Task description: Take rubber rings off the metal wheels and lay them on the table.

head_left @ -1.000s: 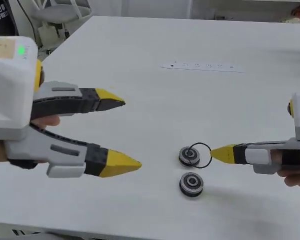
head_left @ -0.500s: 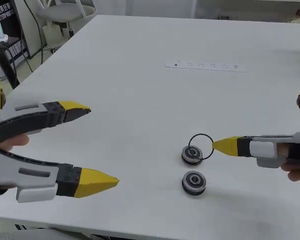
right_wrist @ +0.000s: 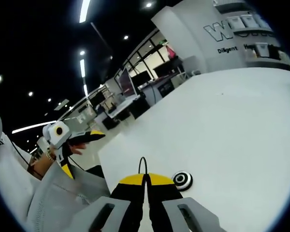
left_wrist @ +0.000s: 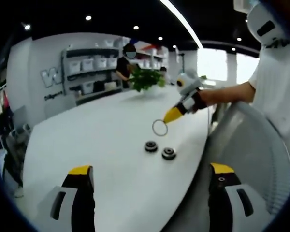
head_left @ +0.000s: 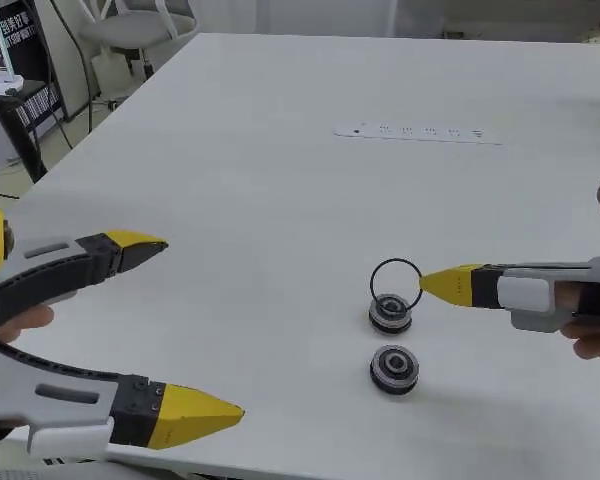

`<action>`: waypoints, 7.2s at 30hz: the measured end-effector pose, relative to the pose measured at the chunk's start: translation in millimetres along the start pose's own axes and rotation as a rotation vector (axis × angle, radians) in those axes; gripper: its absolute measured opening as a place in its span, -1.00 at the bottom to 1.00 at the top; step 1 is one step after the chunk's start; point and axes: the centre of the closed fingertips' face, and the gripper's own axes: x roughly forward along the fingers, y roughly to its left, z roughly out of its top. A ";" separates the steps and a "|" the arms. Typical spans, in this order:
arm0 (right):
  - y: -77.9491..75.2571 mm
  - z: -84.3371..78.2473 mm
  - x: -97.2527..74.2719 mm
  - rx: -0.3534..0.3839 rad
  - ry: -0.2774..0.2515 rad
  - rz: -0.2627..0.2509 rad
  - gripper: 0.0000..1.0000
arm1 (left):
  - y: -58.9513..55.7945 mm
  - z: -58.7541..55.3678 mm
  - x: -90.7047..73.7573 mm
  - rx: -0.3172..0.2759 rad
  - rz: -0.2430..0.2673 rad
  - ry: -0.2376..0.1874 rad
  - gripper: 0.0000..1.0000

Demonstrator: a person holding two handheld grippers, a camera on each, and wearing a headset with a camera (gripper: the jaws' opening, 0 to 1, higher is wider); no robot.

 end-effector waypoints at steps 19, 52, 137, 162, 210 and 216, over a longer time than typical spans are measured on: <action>33.3 -11.5 29.1 -0.111 0.068 0.074 -1.00 | -8.1 -6.1 1.4 -0.018 -0.011 0.021 1.00; 19.2 -71.6 82.1 -0.159 0.333 0.025 -1.00 | -15.7 -12.4 3.8 -0.050 -0.031 0.005 0.99; -34.9 -99.9 7.7 -0.344 0.401 -0.035 -0.55 | -59.7 78.6 129.2 0.292 -0.404 -0.003 0.40; -39.6 -95.7 12.4 -0.309 0.357 -0.035 -0.51 | -33.4 3.1 166.6 0.094 -0.316 0.037 -0.27; -44.8 -85.3 13.8 0.082 0.259 -0.067 -1.00 | -48.5 -32.2 173.6 0.220 -0.335 0.150 -0.61; -40.6 -86.1 12.8 0.199 0.245 -0.059 -1.00 | -49.2 -32.1 173.5 0.236 -0.337 0.150 -0.61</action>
